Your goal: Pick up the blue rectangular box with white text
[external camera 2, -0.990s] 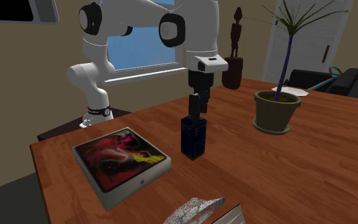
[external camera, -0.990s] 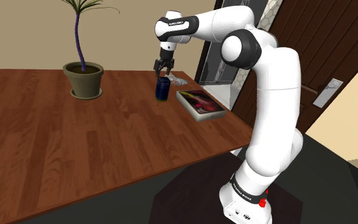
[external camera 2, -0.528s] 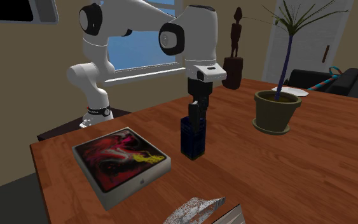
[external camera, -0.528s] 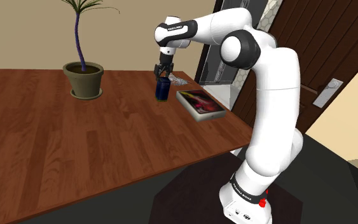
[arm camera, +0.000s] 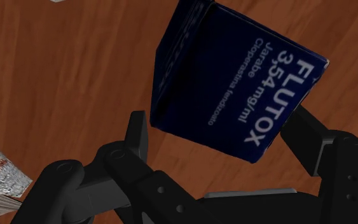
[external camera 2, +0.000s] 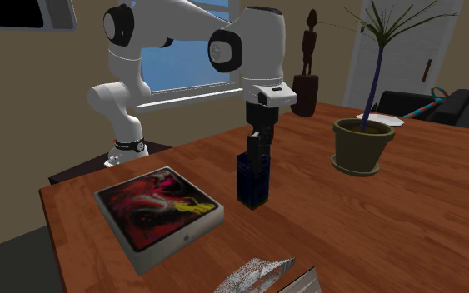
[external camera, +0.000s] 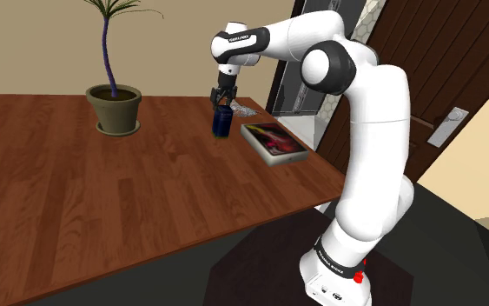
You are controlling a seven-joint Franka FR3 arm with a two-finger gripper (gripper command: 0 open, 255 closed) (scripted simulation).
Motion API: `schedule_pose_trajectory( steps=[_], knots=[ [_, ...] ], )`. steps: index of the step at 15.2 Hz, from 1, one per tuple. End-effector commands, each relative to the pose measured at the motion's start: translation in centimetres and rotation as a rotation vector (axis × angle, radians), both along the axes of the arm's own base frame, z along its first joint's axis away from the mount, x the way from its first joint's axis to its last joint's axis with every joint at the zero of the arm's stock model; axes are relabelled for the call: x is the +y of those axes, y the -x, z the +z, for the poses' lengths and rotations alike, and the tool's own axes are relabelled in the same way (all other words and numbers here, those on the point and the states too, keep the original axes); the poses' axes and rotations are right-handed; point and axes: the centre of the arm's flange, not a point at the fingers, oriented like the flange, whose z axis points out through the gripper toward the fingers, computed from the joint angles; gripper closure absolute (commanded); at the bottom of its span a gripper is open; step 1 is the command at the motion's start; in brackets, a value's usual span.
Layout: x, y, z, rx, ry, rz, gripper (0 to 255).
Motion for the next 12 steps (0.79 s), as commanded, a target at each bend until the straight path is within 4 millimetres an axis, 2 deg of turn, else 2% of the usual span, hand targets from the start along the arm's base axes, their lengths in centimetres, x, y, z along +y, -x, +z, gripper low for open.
schedule_pose_trajectory(
  steps=[1, 12],
  knots=[
    [0.0, 0.0, 0.5, 0.002, -0.001, 0.000, 255],
    [0.0, 0.0, 6.3, 0.002, -0.001, 0.000, 255]
  ],
)
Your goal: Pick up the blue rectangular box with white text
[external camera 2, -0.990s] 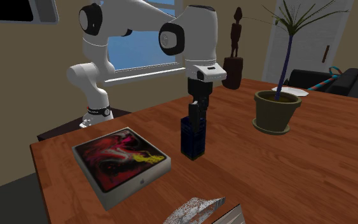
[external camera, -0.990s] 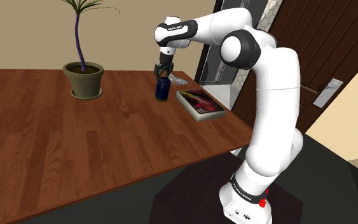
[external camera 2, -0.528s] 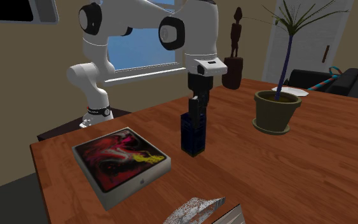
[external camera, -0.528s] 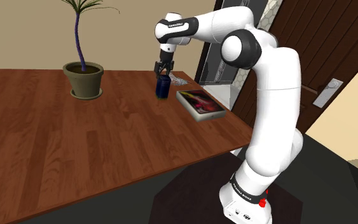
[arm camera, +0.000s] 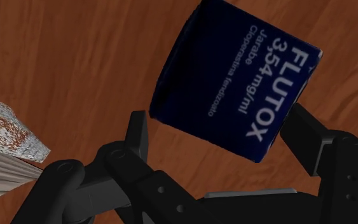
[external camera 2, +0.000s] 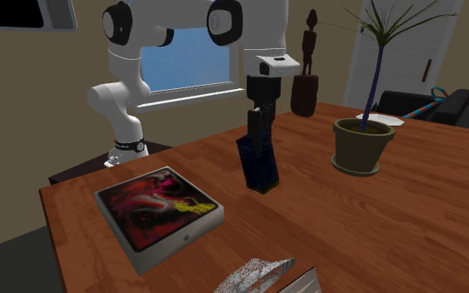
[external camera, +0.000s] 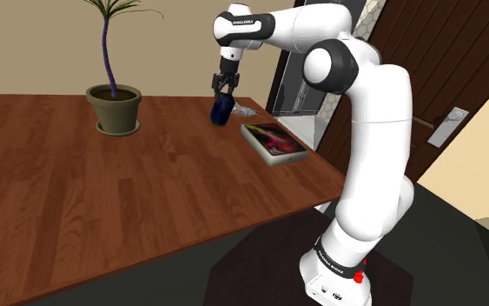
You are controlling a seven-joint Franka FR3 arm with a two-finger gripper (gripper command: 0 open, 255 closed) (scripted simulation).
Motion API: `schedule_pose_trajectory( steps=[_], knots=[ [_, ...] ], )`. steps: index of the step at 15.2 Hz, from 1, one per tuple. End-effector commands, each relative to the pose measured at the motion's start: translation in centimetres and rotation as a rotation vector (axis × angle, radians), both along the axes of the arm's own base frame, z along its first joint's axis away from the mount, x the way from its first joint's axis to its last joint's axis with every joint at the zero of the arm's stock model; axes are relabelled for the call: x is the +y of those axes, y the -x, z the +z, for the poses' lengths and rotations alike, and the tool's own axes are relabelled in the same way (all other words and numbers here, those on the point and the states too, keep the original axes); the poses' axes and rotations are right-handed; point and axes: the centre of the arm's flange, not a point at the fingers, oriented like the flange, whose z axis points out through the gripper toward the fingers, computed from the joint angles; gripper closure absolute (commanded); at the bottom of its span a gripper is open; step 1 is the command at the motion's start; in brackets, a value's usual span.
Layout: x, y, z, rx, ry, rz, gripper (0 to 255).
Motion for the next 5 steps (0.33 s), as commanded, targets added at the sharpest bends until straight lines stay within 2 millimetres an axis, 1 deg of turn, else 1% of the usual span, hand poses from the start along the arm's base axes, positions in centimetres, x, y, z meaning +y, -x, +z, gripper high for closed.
schedule_pose_trajectory(
  steps=[1, 3, 5],
  knots=[
    [0.0, 0.0, 1.2, 0.000, 0.000, 0.000, 255],
    [0.0, 0.0, 2.2, 0.000, 0.000, 0.000, 255],
    [0.0, 0.0, 2.3, 0.000, 0.000, 0.000, 255]
  ],
)
